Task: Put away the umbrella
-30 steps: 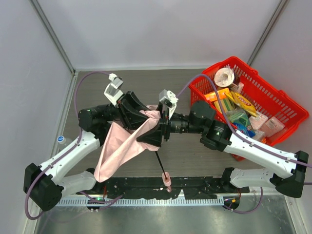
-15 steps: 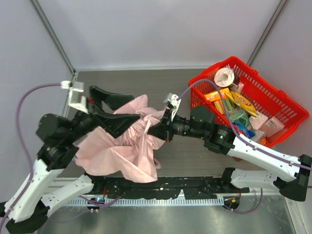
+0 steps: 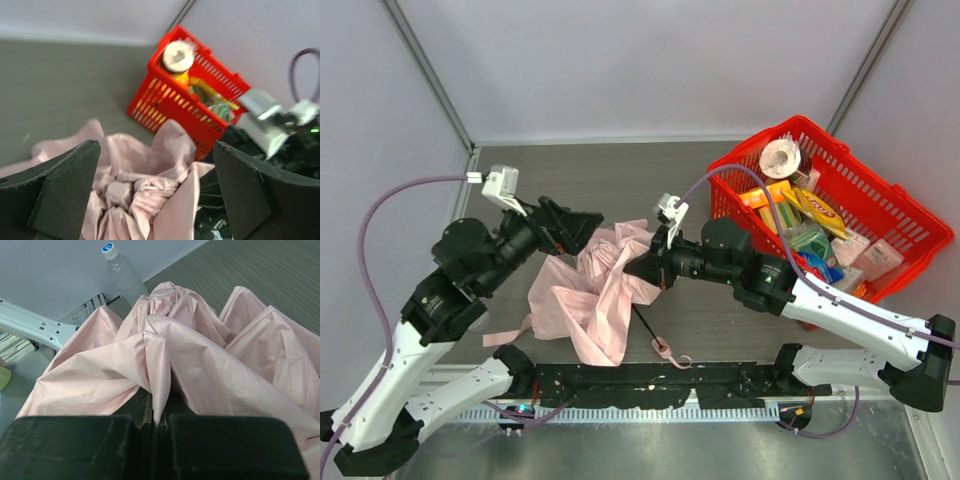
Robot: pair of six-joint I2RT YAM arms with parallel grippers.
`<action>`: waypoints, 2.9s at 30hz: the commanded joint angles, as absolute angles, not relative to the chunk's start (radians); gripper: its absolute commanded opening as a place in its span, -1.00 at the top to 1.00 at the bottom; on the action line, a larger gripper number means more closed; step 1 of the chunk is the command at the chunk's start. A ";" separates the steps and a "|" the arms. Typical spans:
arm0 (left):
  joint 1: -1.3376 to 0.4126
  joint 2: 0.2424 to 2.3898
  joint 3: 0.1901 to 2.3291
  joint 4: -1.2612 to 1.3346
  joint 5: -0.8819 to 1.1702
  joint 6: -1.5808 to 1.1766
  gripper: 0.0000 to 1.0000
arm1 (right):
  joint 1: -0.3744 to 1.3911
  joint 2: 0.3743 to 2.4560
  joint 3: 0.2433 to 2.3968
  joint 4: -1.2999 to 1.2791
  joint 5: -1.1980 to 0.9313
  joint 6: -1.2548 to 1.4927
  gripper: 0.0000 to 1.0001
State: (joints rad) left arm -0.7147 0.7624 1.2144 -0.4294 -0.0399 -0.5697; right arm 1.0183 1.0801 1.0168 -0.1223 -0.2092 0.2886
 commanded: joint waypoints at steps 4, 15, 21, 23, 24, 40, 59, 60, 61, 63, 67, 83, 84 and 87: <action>-0.715 0.709 1.060 -0.506 -0.077 -0.791 -0.99 | 1.002 1.086 1.065 -0.009 -0.201 0.249 1.00; -0.715 0.689 0.893 -0.332 -0.050 -0.943 -0.99 | 0.974 1.086 1.077 -0.006 -0.247 0.261 1.00; -0.715 0.797 0.876 -0.212 -0.021 -0.965 -0.99 | 0.976 1.074 1.085 -0.006 -0.255 0.261 1.00; -0.716 0.827 0.867 -0.166 -0.005 -0.966 -0.99 | 0.974 1.068 1.085 -0.006 -0.259 0.265 1.00; -0.716 0.840 0.859 -0.141 -0.005 -0.974 -0.99 | 0.974 1.069 1.085 -0.006 -0.267 0.267 0.99; -0.715 0.882 0.792 0.159 0.156 -0.945 1.00 | 0.973 1.019 1.176 -0.383 -0.073 0.307 0.63; -0.713 0.887 0.946 -0.029 0.101 -0.845 1.00 | 0.976 1.051 1.422 -0.712 -0.075 0.264 -0.60; -0.713 0.890 0.957 -0.056 0.078 -0.857 1.00 | 0.977 1.057 1.417 -0.698 -0.089 0.270 -0.60; -0.713 0.891 0.968 -0.095 0.043 -0.870 1.00 | 0.983 1.066 1.419 -0.689 -0.081 0.268 -0.60; -0.713 0.903 0.995 -0.188 -0.038 -0.899 1.00 | 1.000 1.069 1.449 -0.705 0.044 0.267 -0.60; -0.715 0.939 1.058 -0.354 -0.217 -0.962 1.00 | 1.070 1.109 1.537 -0.768 0.153 0.279 -0.60; -0.713 0.836 0.854 -0.072 -0.486 -1.170 1.00 | 1.342 1.002 1.037 -0.089 0.388 0.755 -0.61; -0.713 0.838 0.856 -0.063 -0.492 -1.166 1.00 | 1.353 1.014 1.020 -0.080 0.388 0.755 -0.61; -0.713 0.841 0.865 -0.046 -0.499 -1.160 1.00 | 1.367 1.045 0.997 -0.055 0.359 0.773 -0.61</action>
